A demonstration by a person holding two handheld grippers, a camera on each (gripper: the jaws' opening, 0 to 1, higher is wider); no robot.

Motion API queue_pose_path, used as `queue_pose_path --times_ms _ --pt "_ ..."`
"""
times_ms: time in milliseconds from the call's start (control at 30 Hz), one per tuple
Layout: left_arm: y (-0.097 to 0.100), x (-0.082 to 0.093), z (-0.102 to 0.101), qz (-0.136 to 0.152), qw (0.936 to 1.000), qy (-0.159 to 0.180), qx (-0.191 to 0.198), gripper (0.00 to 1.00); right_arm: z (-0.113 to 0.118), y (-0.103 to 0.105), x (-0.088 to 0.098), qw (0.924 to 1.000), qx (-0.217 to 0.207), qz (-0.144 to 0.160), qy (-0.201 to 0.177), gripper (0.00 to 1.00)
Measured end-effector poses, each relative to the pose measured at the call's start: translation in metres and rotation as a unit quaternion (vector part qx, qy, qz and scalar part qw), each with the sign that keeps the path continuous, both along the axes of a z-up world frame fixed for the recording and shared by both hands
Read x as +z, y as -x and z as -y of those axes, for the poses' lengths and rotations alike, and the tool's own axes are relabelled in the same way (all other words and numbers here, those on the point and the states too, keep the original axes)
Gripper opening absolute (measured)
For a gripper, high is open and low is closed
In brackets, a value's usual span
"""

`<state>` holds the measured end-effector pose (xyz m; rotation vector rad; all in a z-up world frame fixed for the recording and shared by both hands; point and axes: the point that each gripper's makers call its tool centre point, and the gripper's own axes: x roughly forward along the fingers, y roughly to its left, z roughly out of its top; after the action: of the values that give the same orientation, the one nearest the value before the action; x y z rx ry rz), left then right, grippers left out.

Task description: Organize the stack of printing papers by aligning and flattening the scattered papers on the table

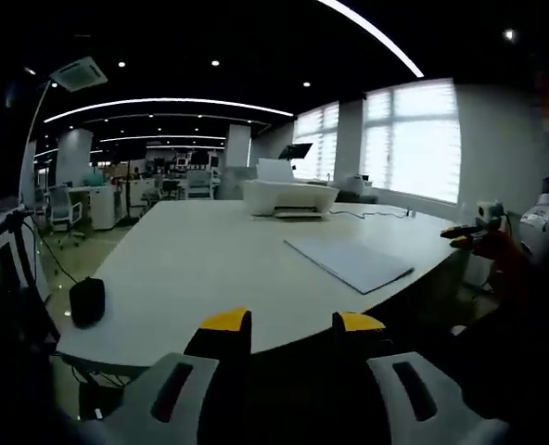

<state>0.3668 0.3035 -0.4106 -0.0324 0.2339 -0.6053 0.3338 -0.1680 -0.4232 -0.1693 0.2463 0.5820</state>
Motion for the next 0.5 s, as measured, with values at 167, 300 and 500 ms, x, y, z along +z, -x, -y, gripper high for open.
queue_pose_path --times_ms 167,300,500 --pt "0.0006 0.0025 0.0009 0.006 1.0000 0.005 -0.001 0.41 0.0035 0.0014 -0.0039 1.0000 -0.003 -0.005 0.000 0.34" --pt "0.0021 -0.0017 0.0016 0.001 1.0000 0.003 -0.001 0.41 0.0051 0.0014 -0.0072 0.9999 -0.005 -0.009 -0.001 0.34" --pt "0.0043 -0.0024 0.0046 0.001 1.0000 0.002 -0.004 0.41 0.0010 0.0004 -0.0099 0.9999 0.000 -0.012 0.004 0.34"
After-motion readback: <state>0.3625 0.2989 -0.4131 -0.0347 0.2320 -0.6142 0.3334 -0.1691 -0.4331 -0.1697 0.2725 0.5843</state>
